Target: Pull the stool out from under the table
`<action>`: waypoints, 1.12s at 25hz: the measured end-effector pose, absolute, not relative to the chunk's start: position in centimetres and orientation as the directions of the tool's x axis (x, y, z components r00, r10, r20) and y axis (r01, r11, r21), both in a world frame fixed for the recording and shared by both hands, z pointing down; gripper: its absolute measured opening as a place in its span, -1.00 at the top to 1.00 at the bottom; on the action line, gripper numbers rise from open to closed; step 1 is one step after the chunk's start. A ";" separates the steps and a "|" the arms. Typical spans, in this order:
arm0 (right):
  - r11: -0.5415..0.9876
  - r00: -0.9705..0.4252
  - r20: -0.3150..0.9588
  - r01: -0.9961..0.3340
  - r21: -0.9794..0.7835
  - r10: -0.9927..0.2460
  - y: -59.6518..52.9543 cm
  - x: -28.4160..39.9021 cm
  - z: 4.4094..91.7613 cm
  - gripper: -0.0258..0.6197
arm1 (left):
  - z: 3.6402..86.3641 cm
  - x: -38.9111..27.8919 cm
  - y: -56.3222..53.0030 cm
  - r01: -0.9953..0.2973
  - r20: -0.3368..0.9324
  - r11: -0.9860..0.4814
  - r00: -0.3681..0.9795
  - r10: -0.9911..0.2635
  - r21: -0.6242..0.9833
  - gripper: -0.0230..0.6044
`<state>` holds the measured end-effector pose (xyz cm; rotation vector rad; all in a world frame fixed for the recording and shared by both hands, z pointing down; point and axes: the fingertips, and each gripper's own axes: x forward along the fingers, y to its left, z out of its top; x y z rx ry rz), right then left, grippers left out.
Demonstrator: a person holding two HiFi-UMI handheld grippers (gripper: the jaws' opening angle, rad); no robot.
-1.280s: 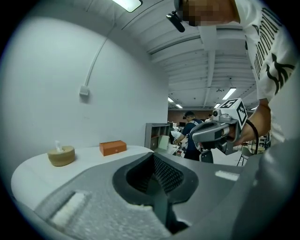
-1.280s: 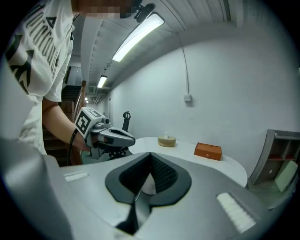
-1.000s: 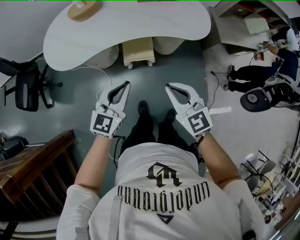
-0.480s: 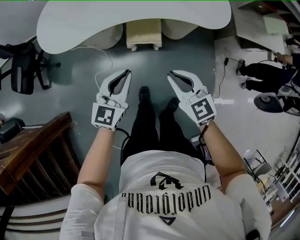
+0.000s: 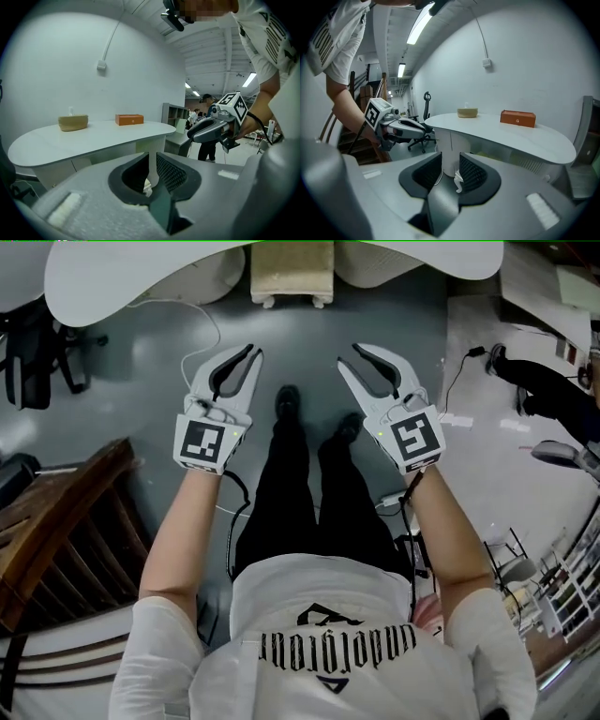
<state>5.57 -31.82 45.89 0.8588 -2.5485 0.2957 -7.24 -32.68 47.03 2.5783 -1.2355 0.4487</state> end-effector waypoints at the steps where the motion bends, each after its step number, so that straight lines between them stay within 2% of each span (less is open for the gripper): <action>1: 0.778 -0.709 0.465 -0.625 -0.066 -0.530 -32.1 5.7 46.7 0.55 | 47.8 -7.2 -33.1 -0.787 0.370 -0.609 0.596 -0.713 0.095 0.74; 11: 0.764 -0.695 0.509 -0.636 -0.106 -0.508 -34.7 5.5 58.2 0.40 | 58.8 -6.8 -36.4 -0.792 0.402 -0.591 0.597 -0.694 0.154 0.49; 13: 0.756 -0.687 0.513 -0.646 -0.106 -0.514 -35.8 5.4 60.6 0.36 | 61.0 -6.7 -37.1 -0.796 0.409 -0.584 0.591 -0.696 0.157 0.39; 20: 0.723 -0.662 0.534 -0.679 -0.131 -0.526 -38.7 6.9 71.1 0.22 | 71.5 -7.0 -39.6 -0.824 0.484 -0.562 0.520 -0.704 0.069 0.12; 28: 0.672 -0.618 0.590 -0.722 -0.164 -0.520 -40.6 8.7 80.8 0.14 | 81.3 -8.2 -41.4 -0.829 0.563 -0.557 0.438 -0.701 -0.047 0.01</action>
